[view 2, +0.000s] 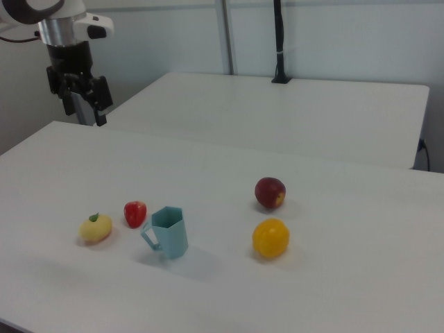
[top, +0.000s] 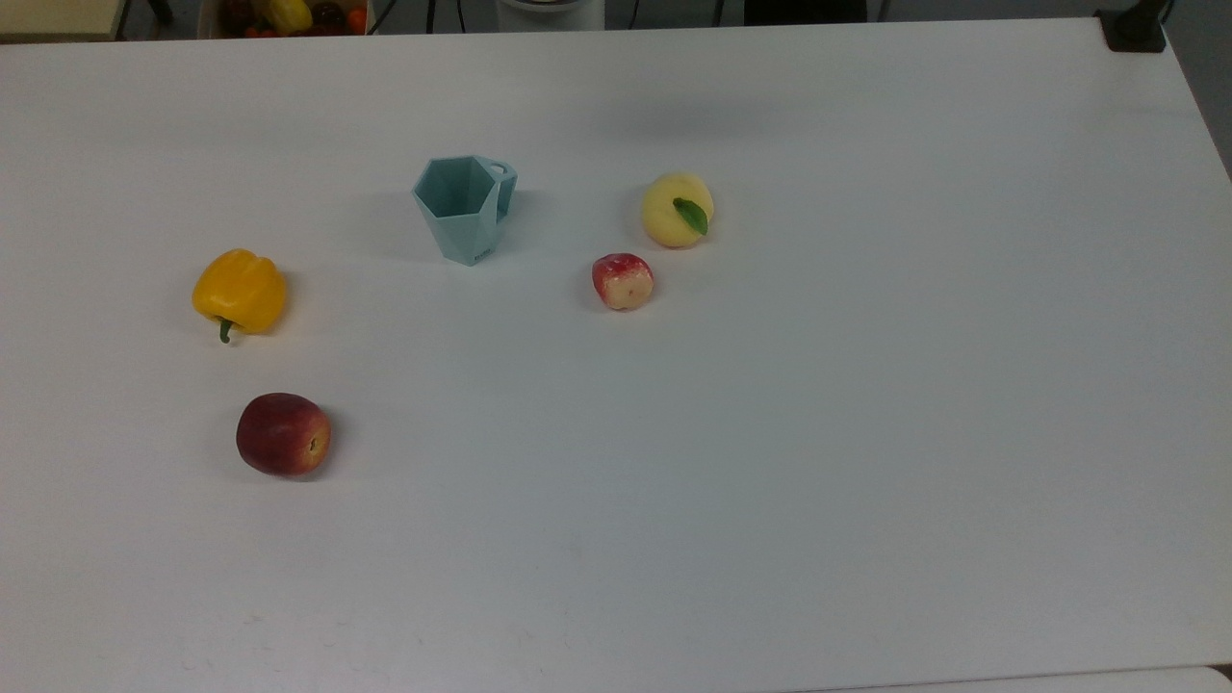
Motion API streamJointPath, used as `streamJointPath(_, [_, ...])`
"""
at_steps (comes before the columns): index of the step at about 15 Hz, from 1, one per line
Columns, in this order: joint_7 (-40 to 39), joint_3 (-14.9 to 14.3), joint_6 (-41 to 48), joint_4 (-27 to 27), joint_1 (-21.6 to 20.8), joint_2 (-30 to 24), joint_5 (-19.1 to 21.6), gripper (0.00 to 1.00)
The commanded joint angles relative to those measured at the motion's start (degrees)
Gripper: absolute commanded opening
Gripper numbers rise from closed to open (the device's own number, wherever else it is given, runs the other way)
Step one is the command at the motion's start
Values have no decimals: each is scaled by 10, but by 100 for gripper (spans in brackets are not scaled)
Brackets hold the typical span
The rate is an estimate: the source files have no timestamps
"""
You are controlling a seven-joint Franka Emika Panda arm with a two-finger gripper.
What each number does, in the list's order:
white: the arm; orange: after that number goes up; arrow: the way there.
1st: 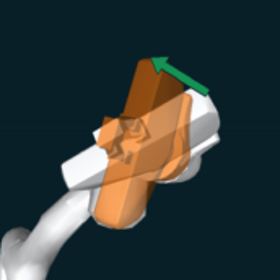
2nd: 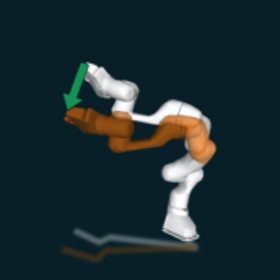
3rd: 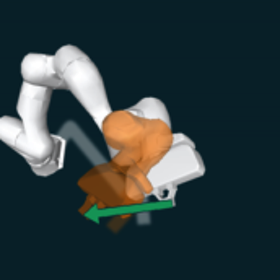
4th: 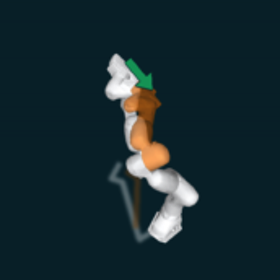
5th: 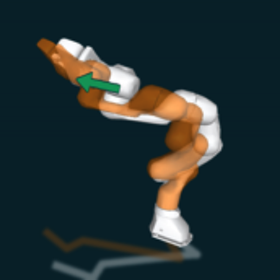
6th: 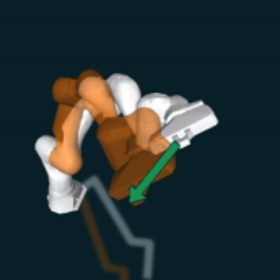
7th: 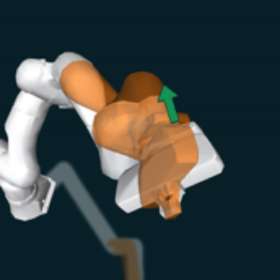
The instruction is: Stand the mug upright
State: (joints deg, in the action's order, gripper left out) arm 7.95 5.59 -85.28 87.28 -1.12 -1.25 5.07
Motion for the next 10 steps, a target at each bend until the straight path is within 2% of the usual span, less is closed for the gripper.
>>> streamJointPath(1, [-85, -64, -58, 36, -38, -16, 14, 100])
streamJointPath(3, [-127, -84, -96, 45, -50, -15, 9, 100])
streamJointPath(6, [-137, -91, -129, 54, -49, -15, 8, 100])
streamJointPath(10, [-135, -90, -129, 54, -52, -15, 5, 100])
